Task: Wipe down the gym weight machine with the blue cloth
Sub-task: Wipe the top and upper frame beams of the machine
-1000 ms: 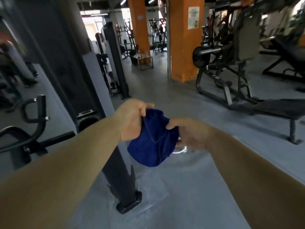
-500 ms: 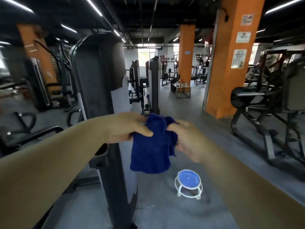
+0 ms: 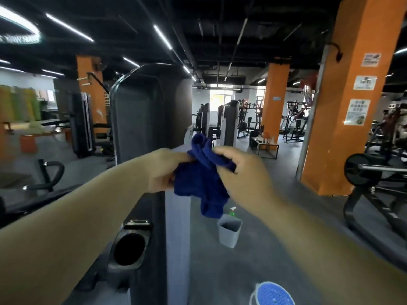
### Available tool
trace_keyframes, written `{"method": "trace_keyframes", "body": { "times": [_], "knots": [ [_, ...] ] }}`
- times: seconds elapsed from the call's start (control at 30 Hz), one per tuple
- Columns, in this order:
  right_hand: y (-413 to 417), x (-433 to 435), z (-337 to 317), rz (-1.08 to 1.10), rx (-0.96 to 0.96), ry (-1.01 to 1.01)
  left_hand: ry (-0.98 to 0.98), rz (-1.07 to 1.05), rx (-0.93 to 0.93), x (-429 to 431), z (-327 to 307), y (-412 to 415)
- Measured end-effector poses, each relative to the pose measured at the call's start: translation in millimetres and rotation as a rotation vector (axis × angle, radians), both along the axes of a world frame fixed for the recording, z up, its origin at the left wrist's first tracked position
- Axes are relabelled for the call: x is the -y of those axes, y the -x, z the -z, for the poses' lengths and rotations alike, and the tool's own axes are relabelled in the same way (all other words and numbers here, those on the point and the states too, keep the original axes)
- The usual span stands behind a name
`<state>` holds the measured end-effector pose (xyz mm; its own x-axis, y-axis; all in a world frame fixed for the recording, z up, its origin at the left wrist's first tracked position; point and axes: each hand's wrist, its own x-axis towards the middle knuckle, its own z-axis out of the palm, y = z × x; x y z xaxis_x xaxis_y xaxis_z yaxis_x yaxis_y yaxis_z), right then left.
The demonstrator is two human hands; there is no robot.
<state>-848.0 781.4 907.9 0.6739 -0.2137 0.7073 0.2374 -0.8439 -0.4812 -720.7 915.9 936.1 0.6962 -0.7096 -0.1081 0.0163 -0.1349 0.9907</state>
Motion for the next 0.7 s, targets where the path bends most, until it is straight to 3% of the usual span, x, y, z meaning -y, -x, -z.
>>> {"method": "trace_keyframes", "body": {
  "times": [0.07, 0.17, 0.27, 0.37, 0.53, 0.63, 0.7],
  "knots": [
    [-21.4, 16.7, -0.5, -0.005, 0.005, 0.204, 0.114, 0.013, -0.081, 17.3, -16.5, -19.4],
    [-51.6, 49.8, -1.4, -0.038, -0.027, 0.293, 0.222, 0.076, -0.189, 44.2, -39.9, -37.7],
    [-75.3, 74.0, -9.5, -0.156, 0.012, 0.156, 0.213, 0.063, -0.022, 67.7, -50.7, -46.2],
    [-98.5, 105.7, -23.0, -0.325, 0.034, -0.116, 0.385, -0.151, 0.064, 88.1, -59.0, -57.9],
    [-152.2, 164.5, -42.4, -0.411, -0.001, -0.230, 0.516, -0.717, 0.573, 118.0, -85.9, -84.3],
    [-186.7, 196.3, -56.7, -0.445, -0.032, -0.177, 0.235, -1.174, 1.078, 130.2, -100.3, -110.5],
    [-210.1, 212.9, -68.7, -0.468, -0.051, -0.166, -0.073, -1.296, 1.341, 132.8, -95.0, -138.4]
  ]
}}
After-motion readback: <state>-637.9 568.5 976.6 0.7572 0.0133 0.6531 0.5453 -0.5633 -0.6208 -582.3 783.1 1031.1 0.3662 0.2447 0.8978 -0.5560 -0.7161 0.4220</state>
